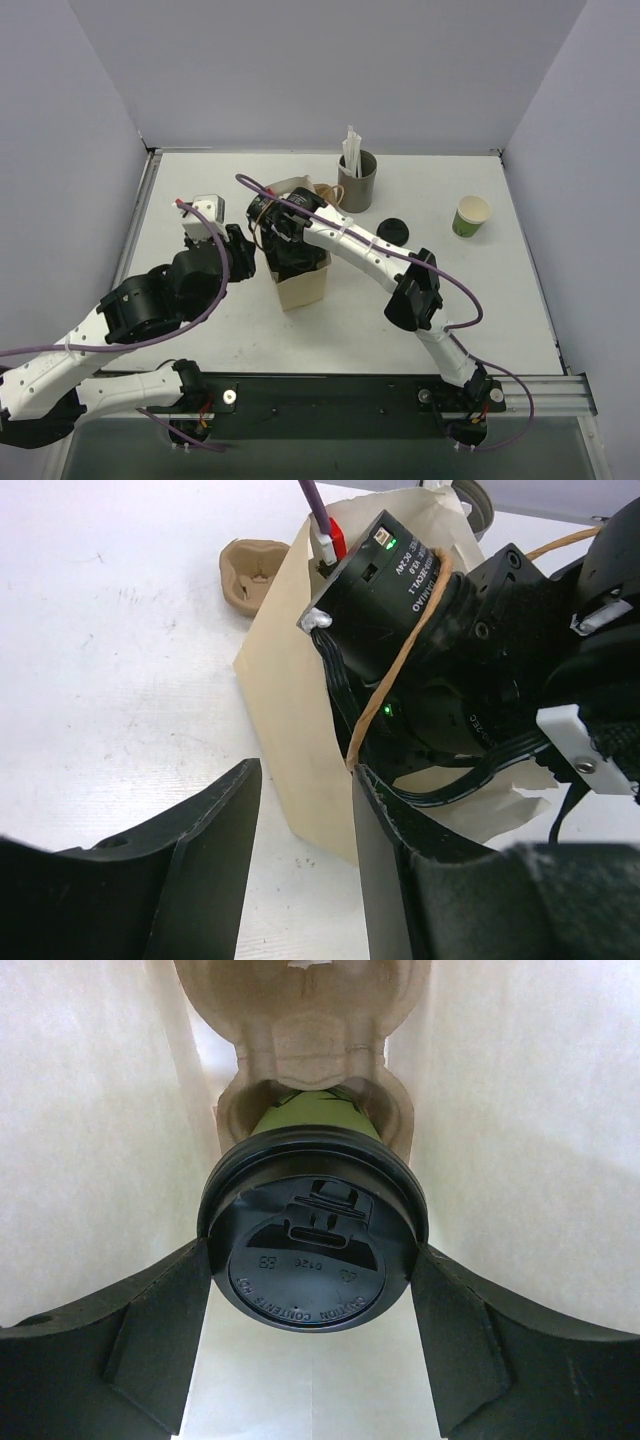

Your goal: Pack the takeout coffee

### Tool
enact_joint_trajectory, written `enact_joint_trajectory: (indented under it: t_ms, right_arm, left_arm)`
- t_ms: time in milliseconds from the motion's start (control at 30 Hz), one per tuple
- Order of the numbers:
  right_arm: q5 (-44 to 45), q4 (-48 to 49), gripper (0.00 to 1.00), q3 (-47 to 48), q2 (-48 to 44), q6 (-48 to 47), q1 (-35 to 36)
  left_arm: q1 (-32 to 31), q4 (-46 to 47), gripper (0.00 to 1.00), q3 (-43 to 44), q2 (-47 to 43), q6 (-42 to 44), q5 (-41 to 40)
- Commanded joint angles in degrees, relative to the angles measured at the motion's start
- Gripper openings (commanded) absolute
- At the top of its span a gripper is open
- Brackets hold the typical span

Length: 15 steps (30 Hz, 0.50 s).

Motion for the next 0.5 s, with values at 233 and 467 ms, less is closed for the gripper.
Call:
enact_joint_trajectory:
  t_ms: [233, 467]
  right_arm:
    - [-2.16, -3.26, 0.50, -7.32, 1.88, -0.81, 0.18]
    - [-5.24, -0.61, 0.50, -10.33, 3.46, -0.46, 0.18]
  left_arm:
    - [2.93, -0.18, 0.50, 2.19, 0.63, 0.62, 5.77]
    - [3.90, -0.18, 0.49, 1.58, 1.77, 0.80, 7.53]
